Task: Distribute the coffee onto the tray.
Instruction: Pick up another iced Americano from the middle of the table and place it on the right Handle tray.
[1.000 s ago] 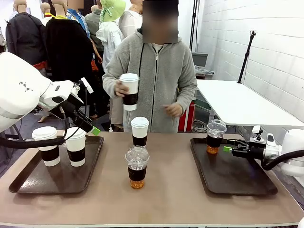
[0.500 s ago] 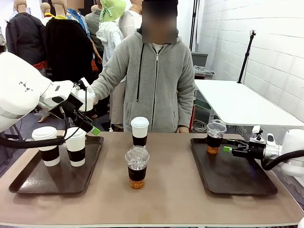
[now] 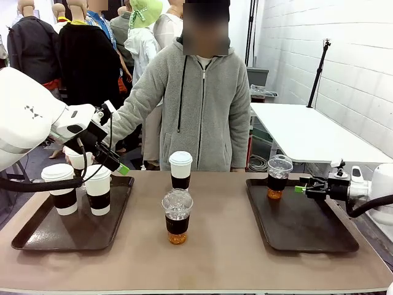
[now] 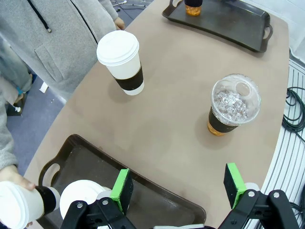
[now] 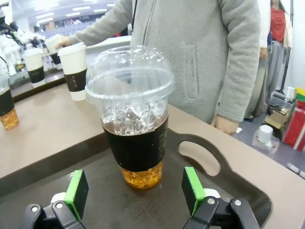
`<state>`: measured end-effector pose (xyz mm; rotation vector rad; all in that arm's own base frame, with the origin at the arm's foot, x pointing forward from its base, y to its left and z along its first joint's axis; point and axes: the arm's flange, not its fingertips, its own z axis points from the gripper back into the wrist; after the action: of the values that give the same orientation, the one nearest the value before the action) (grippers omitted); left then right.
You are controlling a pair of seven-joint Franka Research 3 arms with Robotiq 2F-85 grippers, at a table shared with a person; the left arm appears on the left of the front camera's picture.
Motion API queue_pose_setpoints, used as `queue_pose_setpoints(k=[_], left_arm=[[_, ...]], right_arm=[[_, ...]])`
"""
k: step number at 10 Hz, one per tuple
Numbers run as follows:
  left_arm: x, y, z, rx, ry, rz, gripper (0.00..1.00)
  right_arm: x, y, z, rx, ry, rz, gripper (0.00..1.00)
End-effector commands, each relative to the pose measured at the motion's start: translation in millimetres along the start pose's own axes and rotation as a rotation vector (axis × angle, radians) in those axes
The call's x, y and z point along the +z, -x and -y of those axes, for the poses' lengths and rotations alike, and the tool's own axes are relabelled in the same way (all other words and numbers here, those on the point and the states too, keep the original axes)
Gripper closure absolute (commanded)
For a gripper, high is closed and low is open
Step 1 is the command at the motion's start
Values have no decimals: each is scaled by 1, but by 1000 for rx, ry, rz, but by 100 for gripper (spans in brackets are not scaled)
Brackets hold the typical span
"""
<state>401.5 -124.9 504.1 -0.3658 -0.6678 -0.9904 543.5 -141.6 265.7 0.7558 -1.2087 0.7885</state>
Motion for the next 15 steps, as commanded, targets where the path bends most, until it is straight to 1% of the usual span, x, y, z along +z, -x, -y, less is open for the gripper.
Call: queue_pose_setpoints(k=[1, 2, 5, 7, 9, 11, 13, 15], left_arm=[[-1, 3, -4, -18, 16, 24, 0], [-1, 3, -4, -18, 16, 24, 0], [-1, 3, -4, -18, 16, 24, 0], [-1, 3, -4, -18, 16, 24, 0], [-1, 3, -4, -18, 16, 24, 0], [-1, 3, -4, -18, 16, 24, 0], [-1, 3, -4, -18, 16, 24, 0], [-1, 3, -4, -18, 16, 24, 0]], right_arm=[[13, -23, -13, -19, 35, -94, 0], [18, -37, -16, -18, 44, -147, 0], [21, -80, -32, -18, 54, -357, 0], [20, -106, -48, -6, 76, -522, 0], [17, -132, -65, 2, 104, -713, 0], [14, -159, -83, -12, 108, -927, 0], [11, -182, -96, 29, 162, -1111, 0], [1, -192, -114, 105, 168, -1291, 0]])
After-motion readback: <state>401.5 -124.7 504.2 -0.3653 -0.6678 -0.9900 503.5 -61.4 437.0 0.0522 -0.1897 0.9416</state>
